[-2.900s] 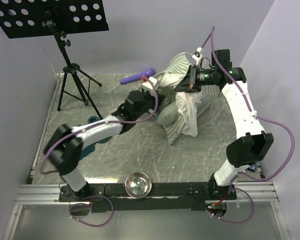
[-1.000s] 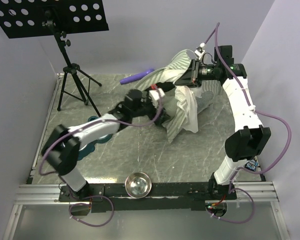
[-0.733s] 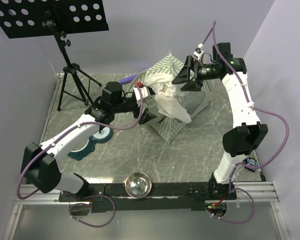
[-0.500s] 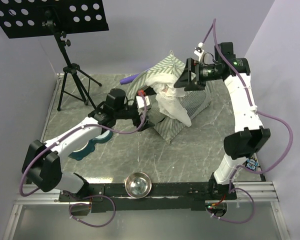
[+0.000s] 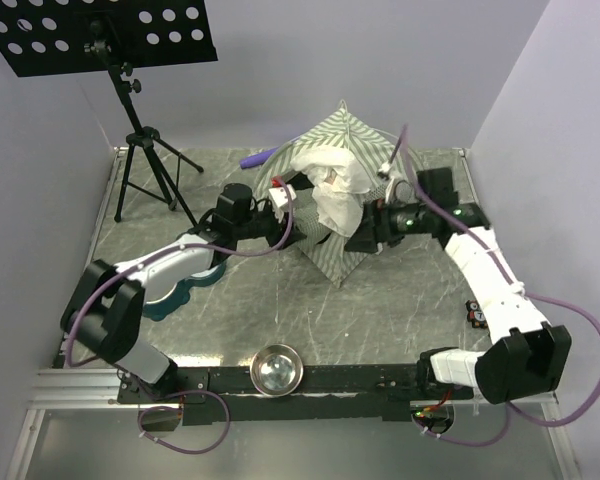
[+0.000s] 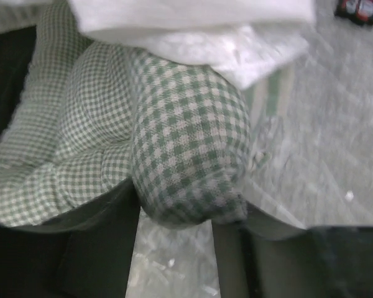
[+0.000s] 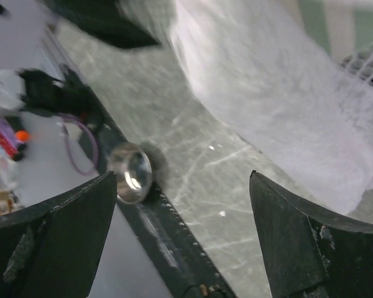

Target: Set up the pet tent

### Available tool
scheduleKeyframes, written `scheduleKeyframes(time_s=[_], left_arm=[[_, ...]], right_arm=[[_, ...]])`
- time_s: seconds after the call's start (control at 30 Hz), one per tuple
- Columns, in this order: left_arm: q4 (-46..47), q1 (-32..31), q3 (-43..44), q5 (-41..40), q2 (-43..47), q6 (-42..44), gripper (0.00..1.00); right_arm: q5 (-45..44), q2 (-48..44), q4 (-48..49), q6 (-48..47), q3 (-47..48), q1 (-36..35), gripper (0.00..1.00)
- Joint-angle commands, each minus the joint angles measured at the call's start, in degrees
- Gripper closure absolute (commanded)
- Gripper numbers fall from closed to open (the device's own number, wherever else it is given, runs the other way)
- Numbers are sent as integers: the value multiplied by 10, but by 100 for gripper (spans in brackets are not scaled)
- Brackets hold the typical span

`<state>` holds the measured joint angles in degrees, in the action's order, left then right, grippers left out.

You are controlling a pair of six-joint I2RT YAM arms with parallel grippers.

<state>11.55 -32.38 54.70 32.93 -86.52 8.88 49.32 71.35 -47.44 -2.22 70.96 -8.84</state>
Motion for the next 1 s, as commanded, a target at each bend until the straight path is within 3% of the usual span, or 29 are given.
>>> scheduleKeyframes(time_s=[0.0, 0.2, 0.37, 0.4, 0.53, 0.73, 0.9, 0.93, 0.97], left_arm=[[91, 9, 37, 5, -39, -84, 65], [140, 8, 37, 10, -66, -149, 97], [145, -1, 62, -1, -94, -164, 99], [147, -5, 66, -5, -98, -164, 99], [157, -13, 87, -39, -116, -188, 99], [152, -63, 146, -147, -169, -120, 99], [87, -118, 204, -104, -246, -25, 99], [54, -117, 213, -84, -257, -23, 97], [32, -110, 210, -74, -260, -25, 88]], right_arm=[[-73, -8, 197, 2, -93, -33, 10], [-150, 41, 302, 16, -122, -71, 16], [-187, 73, 372, 52, -133, -87, 27], [-193, 79, 379, 56, -135, -89, 37], [-183, 81, 368, 40, -130, -89, 100], [-75, 21, 289, 5, -127, -84, 100], [-34, -13, 271, 42, -118, -63, 100], [-32, -15, 271, 48, -115, -53, 100], [-32, -17, 268, 53, -112, -41, 100]])
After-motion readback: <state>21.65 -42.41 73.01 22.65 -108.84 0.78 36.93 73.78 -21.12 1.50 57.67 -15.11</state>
